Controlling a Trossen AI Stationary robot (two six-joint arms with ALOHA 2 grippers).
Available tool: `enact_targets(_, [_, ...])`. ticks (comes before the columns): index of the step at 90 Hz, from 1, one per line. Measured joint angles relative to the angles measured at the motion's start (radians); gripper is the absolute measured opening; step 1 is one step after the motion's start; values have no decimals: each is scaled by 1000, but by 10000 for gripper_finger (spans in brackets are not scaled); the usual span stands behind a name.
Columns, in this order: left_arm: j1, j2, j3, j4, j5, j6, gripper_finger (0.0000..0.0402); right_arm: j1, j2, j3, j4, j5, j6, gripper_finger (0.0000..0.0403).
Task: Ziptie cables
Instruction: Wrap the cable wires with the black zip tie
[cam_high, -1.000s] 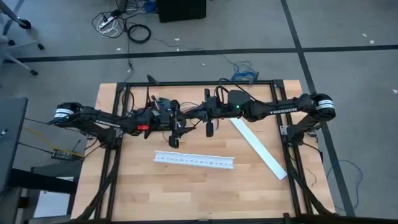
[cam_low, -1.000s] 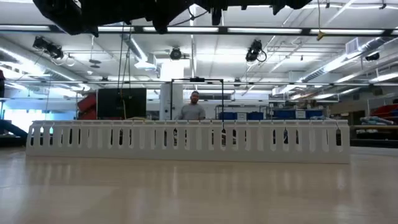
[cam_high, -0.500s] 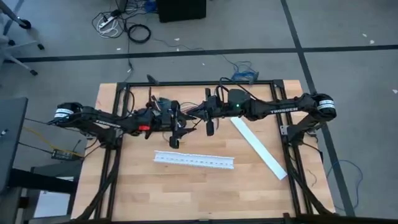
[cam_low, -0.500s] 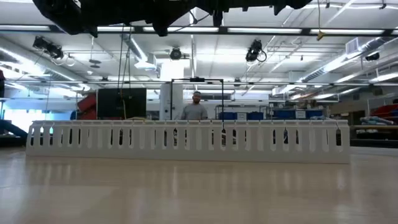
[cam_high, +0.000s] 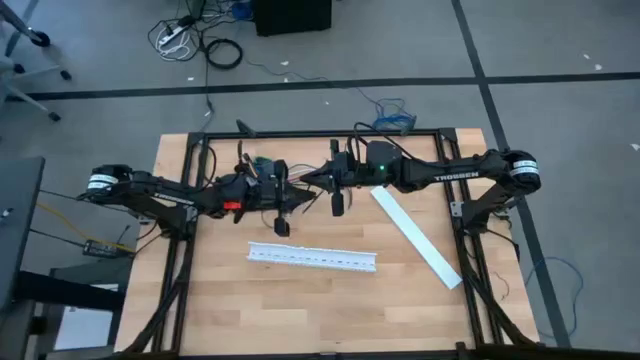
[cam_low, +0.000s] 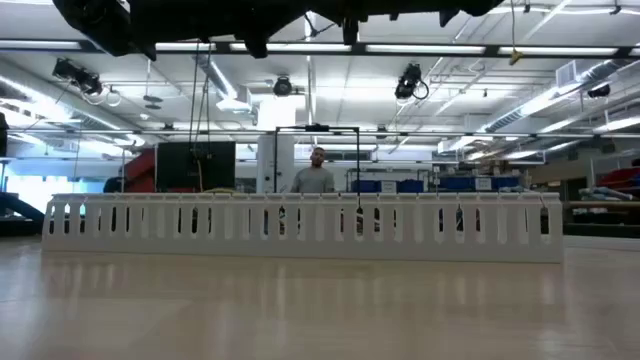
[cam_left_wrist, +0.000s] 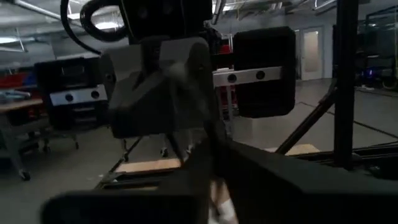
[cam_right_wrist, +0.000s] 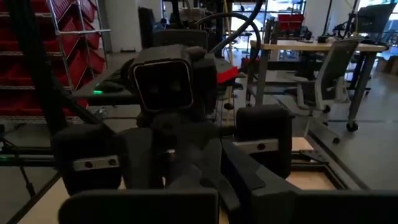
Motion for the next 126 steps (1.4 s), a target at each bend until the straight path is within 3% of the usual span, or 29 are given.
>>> enact_targets(20, [-1, 0, 0, 28, 3, 0, 1, -3, 0, 0, -2, 12, 9, 4])
enact_targets(30, [-1, -1, 0, 26, 1, 0, 0, -3, 0, 0, -17, -22, 3, 27])
enact_targets(48, [-2, -1, 0, 20, -48, 0, 0, -4, 0, 0, -31, -40, 11, 130])
enact_targets(66, [-2, -1, -1, -3, -126, 11, 0, -9, 0, 1, -99, 126, -58, 247])
enact_targets(81, [-2, -38, -1, -86, -267, 48, 0, -40, 0, 1, -176, 177, -69, 305])
enact_targets(91, [0, -108, 0, -185, -327, 23, 0, -54, 0, 1, -229, 166, -79, 320])
enact_targets(104, [1, -255, 0, -434, -413, -24, 0, -64, 6, 1, -260, 163, -90, 324])
enact_targets(126, [4, -522, 1, -876, -412, -62, 0, -62, 142, 1, -209, 215, -128, 314])
